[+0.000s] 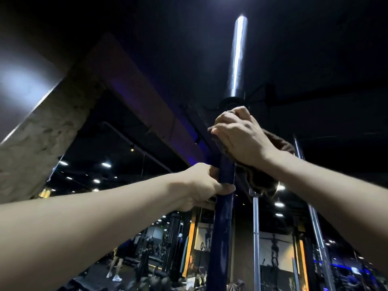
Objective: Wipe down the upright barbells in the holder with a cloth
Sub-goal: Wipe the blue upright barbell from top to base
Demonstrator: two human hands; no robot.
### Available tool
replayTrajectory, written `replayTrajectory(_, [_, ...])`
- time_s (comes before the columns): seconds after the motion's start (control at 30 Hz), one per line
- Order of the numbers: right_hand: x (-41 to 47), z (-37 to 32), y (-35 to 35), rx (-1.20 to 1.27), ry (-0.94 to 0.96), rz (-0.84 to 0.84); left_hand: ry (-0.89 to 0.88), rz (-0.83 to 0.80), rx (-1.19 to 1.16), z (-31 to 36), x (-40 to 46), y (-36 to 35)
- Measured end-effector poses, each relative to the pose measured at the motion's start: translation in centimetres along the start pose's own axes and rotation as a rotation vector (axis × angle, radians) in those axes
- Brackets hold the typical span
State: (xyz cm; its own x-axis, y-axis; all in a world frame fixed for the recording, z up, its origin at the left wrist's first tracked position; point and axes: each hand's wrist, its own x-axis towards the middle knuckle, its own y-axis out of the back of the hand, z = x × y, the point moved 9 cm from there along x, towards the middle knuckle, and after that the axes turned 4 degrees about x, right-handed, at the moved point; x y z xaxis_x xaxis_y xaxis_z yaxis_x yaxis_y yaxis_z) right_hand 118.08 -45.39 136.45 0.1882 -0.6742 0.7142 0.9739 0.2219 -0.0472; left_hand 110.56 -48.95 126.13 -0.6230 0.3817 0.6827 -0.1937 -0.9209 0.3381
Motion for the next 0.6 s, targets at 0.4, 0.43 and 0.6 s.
replayTrajectory(0.4, [-1.2, -0.7, -1.2, 0.106, -0.191, 0.168, 0.032, 0.021, 0.026, -0.8, 0.2, 0.9])
replayTrajectory(0.43, [-1.1, -0.7, -1.3, 0.115, -0.162, 0.143, 0.029, 0.026, 0.031, -0.8, 0.1, 1.1])
replayTrajectory(0.6, [3.0, 2.2, -2.3, 0.059, -0.183, 0.014, 0.040, 0.050, 0.050, -1.3, 0.0, 2.1])
